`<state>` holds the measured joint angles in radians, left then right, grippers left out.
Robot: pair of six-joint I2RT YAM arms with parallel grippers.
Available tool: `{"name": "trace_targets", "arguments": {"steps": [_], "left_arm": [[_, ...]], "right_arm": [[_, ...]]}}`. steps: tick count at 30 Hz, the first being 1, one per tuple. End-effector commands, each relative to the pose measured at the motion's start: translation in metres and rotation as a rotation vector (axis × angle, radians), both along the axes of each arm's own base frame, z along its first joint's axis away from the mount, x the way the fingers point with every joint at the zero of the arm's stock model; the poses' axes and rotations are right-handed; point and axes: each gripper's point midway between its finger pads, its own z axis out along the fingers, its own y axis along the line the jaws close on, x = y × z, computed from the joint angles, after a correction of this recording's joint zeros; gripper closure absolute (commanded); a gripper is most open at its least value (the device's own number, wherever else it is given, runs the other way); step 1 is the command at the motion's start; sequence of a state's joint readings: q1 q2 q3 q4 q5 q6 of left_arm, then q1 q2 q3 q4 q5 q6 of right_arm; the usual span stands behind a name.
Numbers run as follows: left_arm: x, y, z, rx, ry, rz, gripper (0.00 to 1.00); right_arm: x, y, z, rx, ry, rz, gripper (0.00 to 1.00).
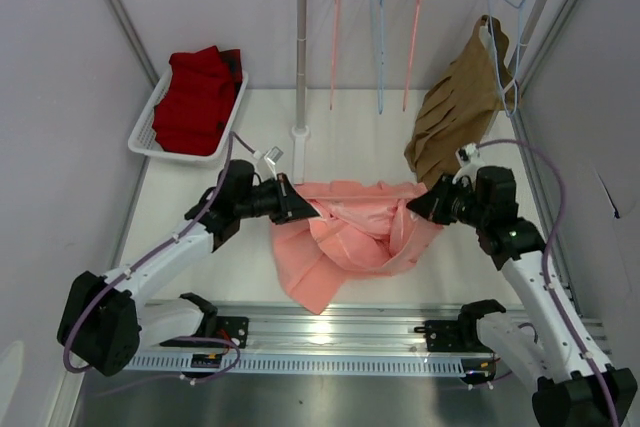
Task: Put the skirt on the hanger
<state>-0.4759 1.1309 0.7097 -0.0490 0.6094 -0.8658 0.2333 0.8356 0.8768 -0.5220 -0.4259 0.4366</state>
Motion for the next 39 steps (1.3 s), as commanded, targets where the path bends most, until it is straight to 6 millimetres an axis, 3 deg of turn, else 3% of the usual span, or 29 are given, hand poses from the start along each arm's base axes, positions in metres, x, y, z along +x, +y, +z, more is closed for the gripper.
{"name": "trace_targets", "arguments": {"steps": [1,2,3,5,6,8,9,15,18,19,21,24,27,32,39], "left_arm": [[0.007,-0.006,0.000,-0.045,-0.078,0.008,1.00],[0.005,-0.003,-0.022,-0.009,-0.047,0.022,1.00],[0.003,-0.007,-0.038,0.017,-0.018,0.014,1.00],[0.003,-0.010,-0.062,0.071,0.002,0.028,1.00],[-0.003,-0.016,-0.082,0.121,0.039,0.011,1.00],[-0.005,-0.021,-0.099,0.146,0.055,0.006,1.00],[-0.008,-0.023,-0.112,0.147,0.079,0.006,1.00],[-0.003,-0.019,-0.142,0.232,0.103,0.020,1.00],[-0.004,-0.019,-0.135,0.240,0.078,0.010,0.99],[-0.002,-0.017,-0.134,0.257,0.061,0.016,0.97],[0.000,-0.016,-0.121,0.259,0.028,0.021,0.91],[0.001,-0.013,-0.103,0.272,-0.024,0.023,0.80],[0.001,-0.012,-0.088,0.281,-0.064,0.016,0.74],[-0.004,-0.008,-0.076,0.305,-0.083,0.003,0.59],[-0.008,-0.002,-0.065,0.331,-0.115,-0.014,0.48]], "right_arm": [[-0.002,0.014,-0.030,0.172,0.032,0.046,1.00],[-0.001,0.017,-0.035,0.196,0.009,0.060,1.00],[-0.007,0.017,-0.066,0.203,0.073,0.055,1.00],[-0.009,0.021,-0.077,0.255,0.074,0.058,1.00],[-0.018,0.023,-0.095,0.272,0.100,0.070,1.00],[-0.020,0.023,-0.103,0.297,0.093,0.064,1.00],[-0.024,0.021,-0.117,0.289,0.120,0.048,1.00],[-0.024,0.010,-0.153,0.188,0.199,-0.004,1.00],[-0.020,0.003,-0.157,0.137,0.212,-0.040,0.85],[-0.020,0.000,-0.158,0.119,0.225,-0.054,0.73],[-0.018,-0.008,-0.159,0.068,0.229,-0.087,0.64],[-0.016,-0.017,-0.154,0.017,0.236,-0.124,0.43],[-0.017,-0.022,-0.142,0.000,0.226,-0.146,0.31],[-0.022,-0.023,-0.119,-0.008,0.191,-0.154,0.26],[-0.023,-0.018,-0.097,-0.009,0.161,-0.142,0.26]]}}
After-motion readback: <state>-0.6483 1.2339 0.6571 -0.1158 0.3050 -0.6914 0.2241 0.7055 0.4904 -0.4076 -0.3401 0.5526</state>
